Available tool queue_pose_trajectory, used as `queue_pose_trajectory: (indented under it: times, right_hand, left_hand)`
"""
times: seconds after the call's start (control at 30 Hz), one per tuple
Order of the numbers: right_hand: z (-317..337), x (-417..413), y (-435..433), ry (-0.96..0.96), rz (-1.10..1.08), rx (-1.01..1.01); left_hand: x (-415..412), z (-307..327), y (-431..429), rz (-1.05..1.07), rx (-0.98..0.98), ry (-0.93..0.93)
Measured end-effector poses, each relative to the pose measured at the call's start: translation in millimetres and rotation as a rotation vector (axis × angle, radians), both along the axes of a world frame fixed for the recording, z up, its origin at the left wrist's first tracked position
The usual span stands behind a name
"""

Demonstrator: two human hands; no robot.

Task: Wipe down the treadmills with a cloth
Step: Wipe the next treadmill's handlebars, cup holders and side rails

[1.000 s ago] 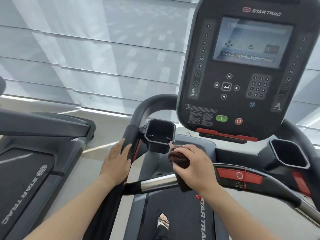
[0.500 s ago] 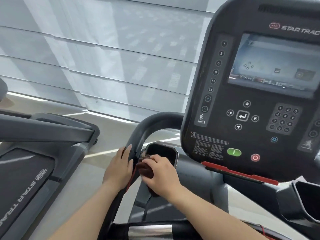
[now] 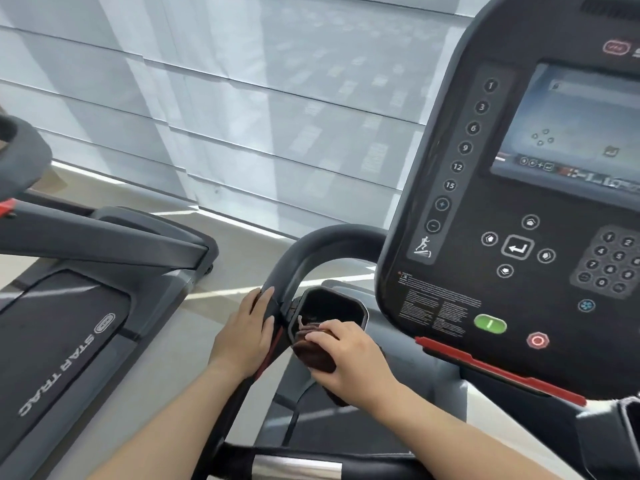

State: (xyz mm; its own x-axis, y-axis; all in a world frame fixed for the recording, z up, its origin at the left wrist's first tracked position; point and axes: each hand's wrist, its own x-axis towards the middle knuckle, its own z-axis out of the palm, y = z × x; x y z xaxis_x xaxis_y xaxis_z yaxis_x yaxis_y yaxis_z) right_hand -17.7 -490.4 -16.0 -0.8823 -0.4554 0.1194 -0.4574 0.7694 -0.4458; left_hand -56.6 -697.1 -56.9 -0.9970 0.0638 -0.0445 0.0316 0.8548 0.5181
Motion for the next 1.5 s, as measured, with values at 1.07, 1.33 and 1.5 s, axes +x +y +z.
queue_pose_trajectory:
  times: [1.07,1.33,1.5]
  right_hand:
    - [0.4,-71.8,-32.3,-0.059,-0.282,0.129]
    - [29.0,-30.8,1.7,0.003,-0.301,0.016]
    - [15.6,-5.8,19.0,-0.031,-0.350,-0.005]
  left_hand:
    - [-3.4,0.2,-3.0,0.047,0.192,0.047]
    - [-3.2,-0.9,-2.8,0.057,0.197,0.038]
    - [-4.0,-1.6,-2.0,0.056,0.195,0.043]
